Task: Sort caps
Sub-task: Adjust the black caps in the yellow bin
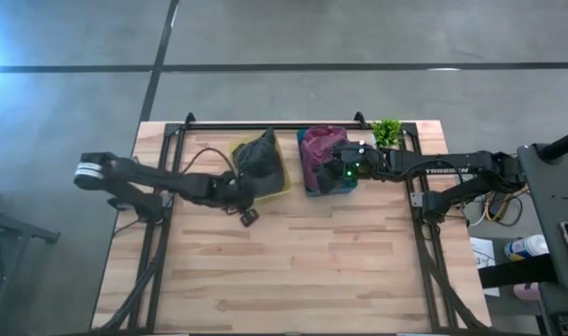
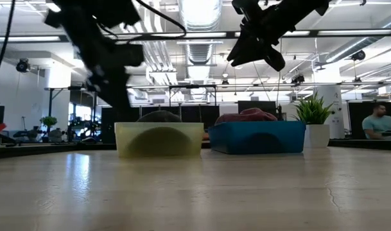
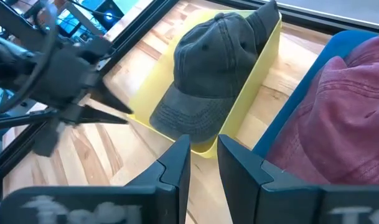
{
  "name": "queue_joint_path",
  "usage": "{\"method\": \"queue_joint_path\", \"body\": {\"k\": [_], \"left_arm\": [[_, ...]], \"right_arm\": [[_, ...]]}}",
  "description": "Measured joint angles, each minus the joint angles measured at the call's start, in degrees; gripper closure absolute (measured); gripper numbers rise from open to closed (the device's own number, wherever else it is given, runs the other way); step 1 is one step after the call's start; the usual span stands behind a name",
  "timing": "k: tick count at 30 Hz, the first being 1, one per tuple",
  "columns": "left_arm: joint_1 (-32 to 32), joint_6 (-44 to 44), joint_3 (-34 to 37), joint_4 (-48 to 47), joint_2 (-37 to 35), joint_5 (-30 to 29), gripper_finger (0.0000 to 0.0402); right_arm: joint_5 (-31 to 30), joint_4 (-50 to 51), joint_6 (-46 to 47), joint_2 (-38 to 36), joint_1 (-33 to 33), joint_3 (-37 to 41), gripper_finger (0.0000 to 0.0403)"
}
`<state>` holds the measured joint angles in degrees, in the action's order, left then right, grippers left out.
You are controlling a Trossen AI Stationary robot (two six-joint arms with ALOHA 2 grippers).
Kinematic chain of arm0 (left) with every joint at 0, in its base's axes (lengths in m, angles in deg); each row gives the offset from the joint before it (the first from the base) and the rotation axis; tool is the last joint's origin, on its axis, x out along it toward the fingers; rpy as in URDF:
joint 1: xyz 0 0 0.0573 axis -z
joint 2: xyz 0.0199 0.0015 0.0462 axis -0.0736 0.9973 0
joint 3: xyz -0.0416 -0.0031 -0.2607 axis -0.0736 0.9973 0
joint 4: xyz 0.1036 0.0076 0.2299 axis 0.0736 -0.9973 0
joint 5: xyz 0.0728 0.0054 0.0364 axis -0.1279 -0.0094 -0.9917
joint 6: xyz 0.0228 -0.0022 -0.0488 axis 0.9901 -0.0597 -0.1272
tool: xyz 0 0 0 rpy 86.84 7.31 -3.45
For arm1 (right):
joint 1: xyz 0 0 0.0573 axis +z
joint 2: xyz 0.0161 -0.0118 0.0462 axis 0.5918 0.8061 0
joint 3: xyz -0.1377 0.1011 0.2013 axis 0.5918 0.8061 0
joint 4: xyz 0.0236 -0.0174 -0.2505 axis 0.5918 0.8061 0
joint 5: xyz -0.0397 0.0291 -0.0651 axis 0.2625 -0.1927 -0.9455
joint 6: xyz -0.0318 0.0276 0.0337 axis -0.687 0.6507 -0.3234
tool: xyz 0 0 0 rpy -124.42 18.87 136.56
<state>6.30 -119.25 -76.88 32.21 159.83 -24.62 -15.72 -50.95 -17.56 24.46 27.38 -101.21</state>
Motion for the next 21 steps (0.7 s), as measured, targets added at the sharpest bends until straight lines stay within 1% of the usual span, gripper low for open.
{"method": "queue_joint_path", "body": {"k": [2, 3, 4, 5, 7, 8, 9, 10, 11, 14, 15, 16, 17, 19, 20, 21], "left_arm": [[2.0, -0.6, 0.1, -5.0, -2.6, -0.2, 0.0333], [2.9, -1.4, 0.1, -8.1, -4.3, -1.4, 0.0333], [3.7, -3.1, 0.1, -11.0, -6.0, -4.3, 0.0333], [4.4, -5.5, 0.2, -13.6, -7.7, -8.8, 0.0333], [4.4, -10.8, 1.2, -15.5, -10.8, -20.3, 0.0333], [3.7, -12.4, 2.1, -14.5, -12.2, -24.4, 0.0333], [2.4, -13.3, 3.1, -11.6, -13.5, -26.1, 0.0333], [0.6, -13.4, 4.1, -7.0, -14.6, -25.1, 0.0333], [-1.5, -12.9, 5.3, -1.5, -15.2, -21.6, 0.0333], [-5.6, -6.8, 9.3, 19.8, -14.6, -7.2, 0.0333], [-5.7, -3.6, 10.1, 26.5, -13.7, -4.4, 0.0333], [-5.6, -0.2, 10.6, 31.4, -12.5, -3.4, 0.0333], [-5.4, 2.8, 10.6, 34.3, -11.1, -3.3, 0.0333], [-5.4, 7.1, 9.9, 34.8, -7.9, -2.9, 0.0333], [-5.4, 8.4, 9.3, 34.4, -6.0, -1.8, 0.0333], [-5.3, 9.7, 8.8, 34.1, -4.4, 0.7, 0.0333]], "right_arm": [[0.0, -0.1, -0.1, 0.0, 0.0, 0.0, 0.0326], [0.0, -0.1, -0.1, 0.0, 0.0, 0.0, 0.0326], [0.0, -0.1, -0.2, 0.0, 0.0, 0.0, 0.0326], [0.0, -0.1, -0.2, 0.0, 0.0, 0.0, 0.0326], [0.0, -0.3, -0.3, 0.1, 0.0, 0.0, 0.0326], [0.0, -0.9, -0.3, 0.6, 0.0, 0.0, 0.0326], [0.0, -1.6, -0.4, 1.0, 0.0, 0.0, 0.0326], [0.2, -2.0, -0.4, 1.7, 0.0, 0.0, 0.0326], [0.7, -2.6, -0.5, 2.7, 0.0, -0.1, 0.0326], [4.2, -4.6, -0.5, 6.5, 0.0, -1.6, 0.0326], [4.7, -4.6, -0.6, 7.9, 0.0, -2.3, 0.0326], [4.8, -4.4, -1.2, 9.2, 0.0, -2.9, 0.0326], [5.0, -4.2, -1.9, 10.3, 0.0, -3.5, 0.0326], [5.3, -3.8, -3.3, 11.8, 0.0, -5.0, 0.0326], [5.7, -3.3, -4.2, 12.2, 0.0, -5.9, 0.0326], [6.0, -2.5, -4.9, 12.5, 0.0, -6.9, 0.0326]]}}
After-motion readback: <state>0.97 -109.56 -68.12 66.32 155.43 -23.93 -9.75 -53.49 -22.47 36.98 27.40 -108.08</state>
